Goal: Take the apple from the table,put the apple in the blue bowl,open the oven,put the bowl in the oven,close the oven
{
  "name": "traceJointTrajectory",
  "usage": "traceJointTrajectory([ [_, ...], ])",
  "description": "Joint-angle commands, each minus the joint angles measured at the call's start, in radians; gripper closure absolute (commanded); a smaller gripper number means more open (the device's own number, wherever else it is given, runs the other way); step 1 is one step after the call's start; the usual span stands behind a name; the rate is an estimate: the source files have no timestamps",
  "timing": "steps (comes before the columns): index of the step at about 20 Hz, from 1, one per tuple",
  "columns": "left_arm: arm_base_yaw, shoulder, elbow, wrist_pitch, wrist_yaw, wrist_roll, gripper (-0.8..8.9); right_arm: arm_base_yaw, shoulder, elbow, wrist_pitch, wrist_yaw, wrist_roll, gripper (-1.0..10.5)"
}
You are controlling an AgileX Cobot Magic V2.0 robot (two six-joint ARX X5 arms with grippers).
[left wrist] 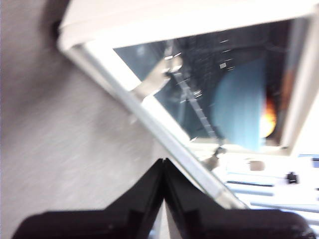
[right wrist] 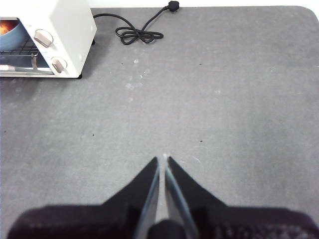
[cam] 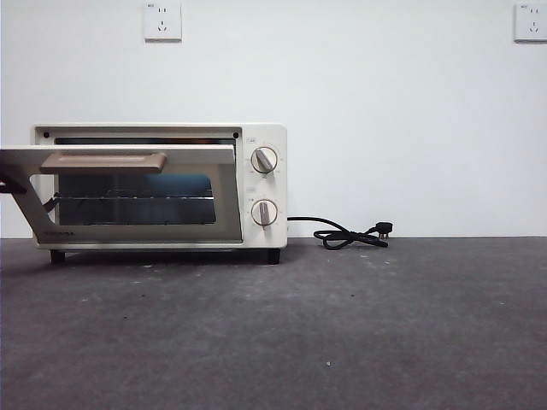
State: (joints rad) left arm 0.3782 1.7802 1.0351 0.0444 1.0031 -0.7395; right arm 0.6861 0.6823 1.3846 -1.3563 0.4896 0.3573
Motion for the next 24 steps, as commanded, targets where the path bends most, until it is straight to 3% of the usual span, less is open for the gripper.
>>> traceJointTrajectory([
  [1, -0.005, -0.002, 0.003, 0.084, 0.028, -0.114, 8.22, 0.001, -0.002, -0.009, -0.028, -0.002, 0.019, 9.2],
  [6, -0.005, -0.002, 0.017, 0.242, 0.057, -0.281, 8.22, 0.001, -0.002, -0.009, -0.028, -0.003, 0.016, 9.2],
  [14, -0.01, -0.029, 0.1, 0.234, 0.151, -0.283, 8.21, 0.001, -0.002, -0.009, -0.028, -0.002, 0.017, 9.2],
  [20, -0.033, -0.176, 0.1, 0.22, 0.157, -0.24, 8.21, 0.001, 0.001, -0.009, -0.028, 0.001, 0.018, 9.2],
  [24, -0.079, -0.331, 0.1, 0.098, 0.149, -0.095, 8.21, 0.001, 0.001, -0.009, -0.028, 0.001, 0.018, 9.2],
])
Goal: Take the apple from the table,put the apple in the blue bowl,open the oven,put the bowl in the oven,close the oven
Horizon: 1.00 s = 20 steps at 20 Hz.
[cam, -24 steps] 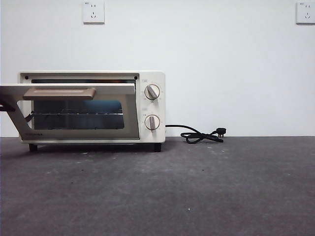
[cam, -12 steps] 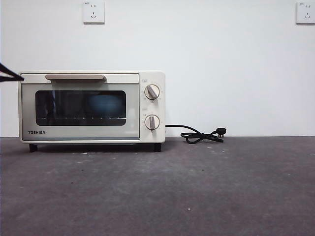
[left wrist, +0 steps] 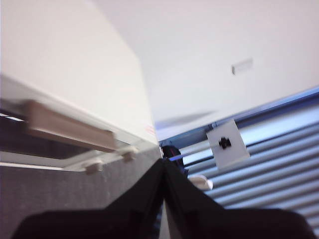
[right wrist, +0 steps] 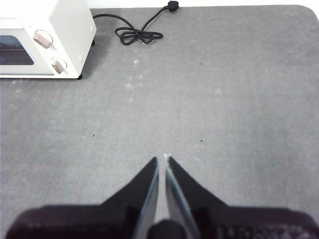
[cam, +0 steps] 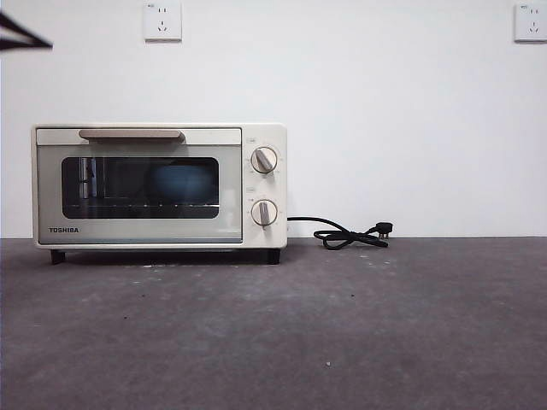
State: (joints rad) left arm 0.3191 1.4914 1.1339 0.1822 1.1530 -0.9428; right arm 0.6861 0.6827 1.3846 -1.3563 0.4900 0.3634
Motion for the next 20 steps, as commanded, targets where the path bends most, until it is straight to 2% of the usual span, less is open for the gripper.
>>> traceJointTrajectory([
  [1, -0.042, -0.089, 0.001, -0.1, -0.016, 0.178, 8.21, 0.001, 0.0, -0.009, -0.028, 0.001, 0.012, 9.1],
  [4, -0.127, -0.239, 0.001, -0.363, -0.141, 0.441, 8.21, 0.001, 0.0, -0.009, -0.028, 0.0, 0.01, 9.1],
  [8, -0.271, -0.457, 0.001, -0.716, -0.532, 0.813, 8.21, 0.001, 0.0, -0.009, -0.028, 0.001, 0.01, 9.2],
  [10, -0.334, -0.556, 0.001, -0.826, -0.699, 0.927, 8.18, 0.001, 0.0, -0.009, -0.028, 0.0, 0.009, 9.2],
  [12, -0.37, -0.639, 0.001, -0.895, -0.76, 0.953, 8.18, 0.001, 0.0, -0.009, -0.028, 0.0, 0.01, 9.2],
  [15, -0.376, -0.721, 0.001, -0.974, -0.757, 0.949, 8.18, 0.001, 0.0, -0.009, -0.028, 0.001, 0.009, 9.2],
  [20, -0.376, -0.738, 0.001, -0.978, -0.758, 0.95, 8.17, 0.001, 0.0, -0.009, -0.028, 0.001, 0.01, 9.2],
])
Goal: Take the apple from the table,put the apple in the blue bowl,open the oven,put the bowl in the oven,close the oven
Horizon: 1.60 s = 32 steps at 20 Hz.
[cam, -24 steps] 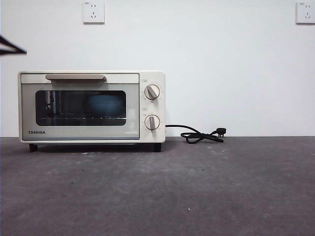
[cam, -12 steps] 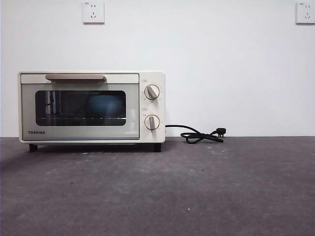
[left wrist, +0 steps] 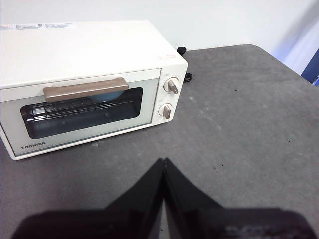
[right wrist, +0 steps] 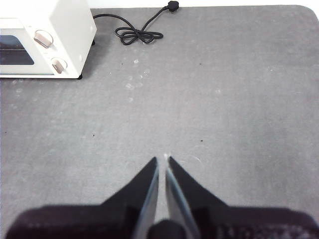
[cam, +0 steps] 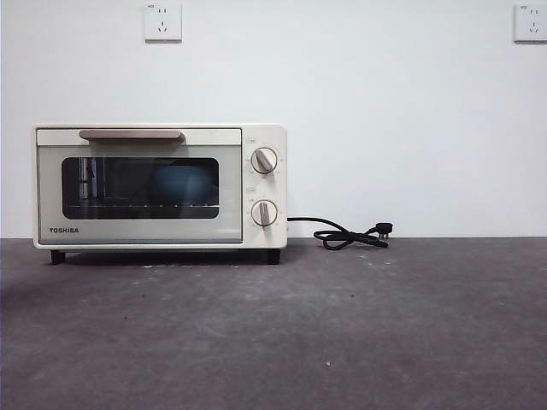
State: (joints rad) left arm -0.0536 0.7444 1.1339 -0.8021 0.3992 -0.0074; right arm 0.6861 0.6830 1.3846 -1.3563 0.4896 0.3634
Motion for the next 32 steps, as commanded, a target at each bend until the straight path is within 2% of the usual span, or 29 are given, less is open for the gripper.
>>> traceJointTrajectory([
  [1, -0.003, 0.019, 0.001, 0.006, -0.004, 0.015, 8.17, 0.001, 0.0, -0.009, -0.028, 0.001, 0.009, 9.2],
  [5, -0.006, 0.088, 0.001, 0.027, -0.01, 0.074, 8.18, 0.001, 0.0, -0.009, -0.028, 0.001, 0.01, 9.1],
  [8, -0.005, 0.113, -0.001, 0.075, -0.011, 0.201, 8.18, 0.001, 0.0, -0.009, -0.028, 0.001, 0.009, 9.2],
  [12, -0.004, 0.076, -0.056, 0.273, -0.011, 0.276, 8.18, 0.001, 0.0, -0.009, -0.028, 0.001, 0.009, 9.1],
  [15, -0.003, -0.018, -0.203, 0.447, -0.022, 0.321, 8.17, 0.001, 0.002, -0.009, -0.028, 0.001, 0.01, 9.1],
  [18, -0.003, -0.17, -0.456, 0.637, -0.122, 0.326, 8.17, 0.001, 0.002, -0.009, -0.028, 0.001, 0.01, 9.2],
  [22, 0.003, -0.382, -0.771, 0.823, -0.163, 0.323, 8.17, 0.001, 0.002, -0.009, -0.028, 0.001, 0.01, 9.1],
  [27, 0.003, -0.576, -0.983, 0.85, -0.3, 0.259, 8.17, 0.001, 0.002, -0.009, -0.028, 0.001, 0.01, 9.1],
  [32, 0.003, -0.658, -1.082, 0.845, -0.322, 0.238, 8.18, 0.001, 0.002, -0.009, -0.028, 0.001, 0.009, 9.2],
])
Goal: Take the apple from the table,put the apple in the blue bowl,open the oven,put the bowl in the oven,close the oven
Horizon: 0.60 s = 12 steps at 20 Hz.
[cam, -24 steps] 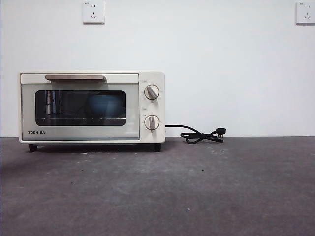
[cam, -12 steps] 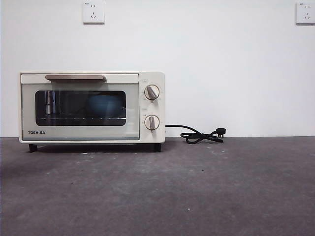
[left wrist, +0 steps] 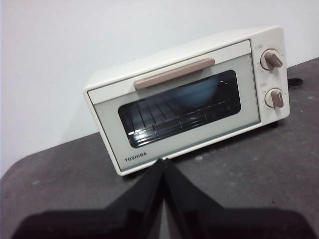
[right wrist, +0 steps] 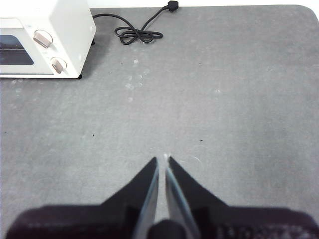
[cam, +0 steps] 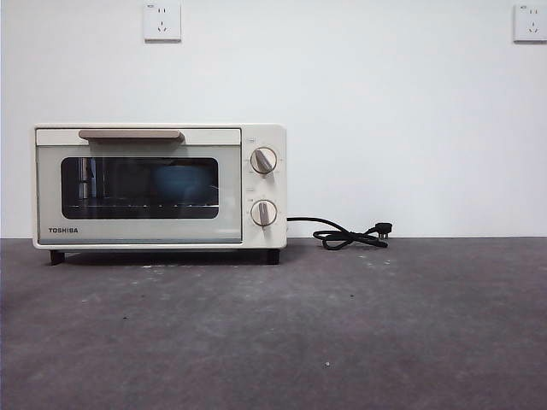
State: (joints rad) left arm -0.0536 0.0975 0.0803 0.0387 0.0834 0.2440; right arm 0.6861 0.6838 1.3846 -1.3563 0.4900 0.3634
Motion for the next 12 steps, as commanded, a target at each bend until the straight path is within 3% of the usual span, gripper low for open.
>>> traceJointTrajectory([
  [1, 0.002, -0.018, -0.047, 0.004, -0.006, -0.014, 8.18, 0.001, 0.001, -0.009, -0.028, 0.0, 0.01, 9.1],
  [5, 0.003, -0.035, -0.073, -0.041, -0.016, -0.017, 8.17, 0.001, 0.001, -0.009, -0.028, 0.001, 0.01, 9.1],
  [12, 0.003, -0.093, -0.073, -0.206, -0.137, -0.065, 8.17, 0.001, 0.001, -0.009, -0.028, 0.0, 0.009, 9.1],
])
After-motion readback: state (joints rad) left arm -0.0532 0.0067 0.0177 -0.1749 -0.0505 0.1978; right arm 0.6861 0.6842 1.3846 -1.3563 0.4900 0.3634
